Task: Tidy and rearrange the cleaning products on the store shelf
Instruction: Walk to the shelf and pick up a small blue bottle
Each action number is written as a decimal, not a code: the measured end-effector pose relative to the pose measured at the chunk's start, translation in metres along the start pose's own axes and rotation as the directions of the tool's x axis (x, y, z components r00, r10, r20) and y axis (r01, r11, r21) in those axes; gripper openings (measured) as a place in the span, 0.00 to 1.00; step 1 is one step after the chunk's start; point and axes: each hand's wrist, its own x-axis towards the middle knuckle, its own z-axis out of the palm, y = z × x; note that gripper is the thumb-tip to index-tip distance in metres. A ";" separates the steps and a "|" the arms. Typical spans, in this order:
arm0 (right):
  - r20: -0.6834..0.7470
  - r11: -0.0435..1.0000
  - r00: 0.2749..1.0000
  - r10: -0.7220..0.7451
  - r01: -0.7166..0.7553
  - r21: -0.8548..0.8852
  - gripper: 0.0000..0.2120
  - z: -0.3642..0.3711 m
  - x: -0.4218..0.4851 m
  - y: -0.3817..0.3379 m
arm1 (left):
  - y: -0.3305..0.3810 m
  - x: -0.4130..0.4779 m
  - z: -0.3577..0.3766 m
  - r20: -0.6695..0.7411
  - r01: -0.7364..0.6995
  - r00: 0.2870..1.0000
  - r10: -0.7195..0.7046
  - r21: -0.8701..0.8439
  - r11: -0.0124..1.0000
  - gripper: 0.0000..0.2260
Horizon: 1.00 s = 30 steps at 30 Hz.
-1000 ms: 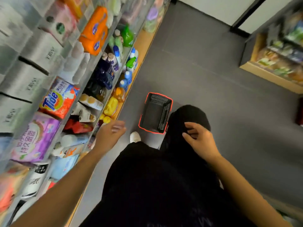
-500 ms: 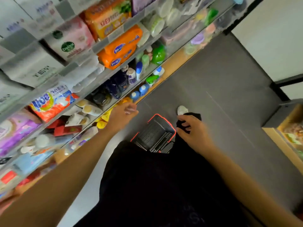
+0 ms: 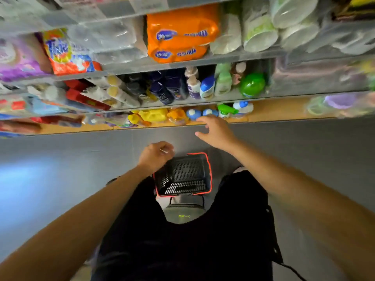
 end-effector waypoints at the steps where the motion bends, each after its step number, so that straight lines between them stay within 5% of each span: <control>1: 0.017 0.999 1.000 -0.005 0.005 -0.037 0.25 0.011 0.019 0.007 | -0.007 0.004 0.008 -0.003 0.000 1.000 0.000 0.001 1.000 0.06; 10: 0.099 0.871 0.993 -0.071 0.110 -0.478 0.42 0.138 0.163 0.109 | -0.115 0.098 0.073 0.049 -0.199 0.978 0.203 -0.074 0.977 0.08; 15: 0.048 0.731 0.990 -0.136 0.133 -0.670 0.38 0.191 0.218 0.149 | -0.163 0.185 0.090 0.023 -0.313 0.949 0.314 -0.033 0.949 0.07; 21: -0.093 0.665 0.972 -0.216 0.077 -0.743 0.32 0.216 0.243 0.168 | -0.184 0.261 0.101 -0.042 -0.480 0.875 0.482 0.047 0.876 0.04; 30: -0.234 0.760 0.878 -0.418 0.196 -0.620 0.28 0.201 0.199 0.164 | -0.179 0.278 0.112 -0.095 -0.530 0.827 0.555 0.200 0.824 0.13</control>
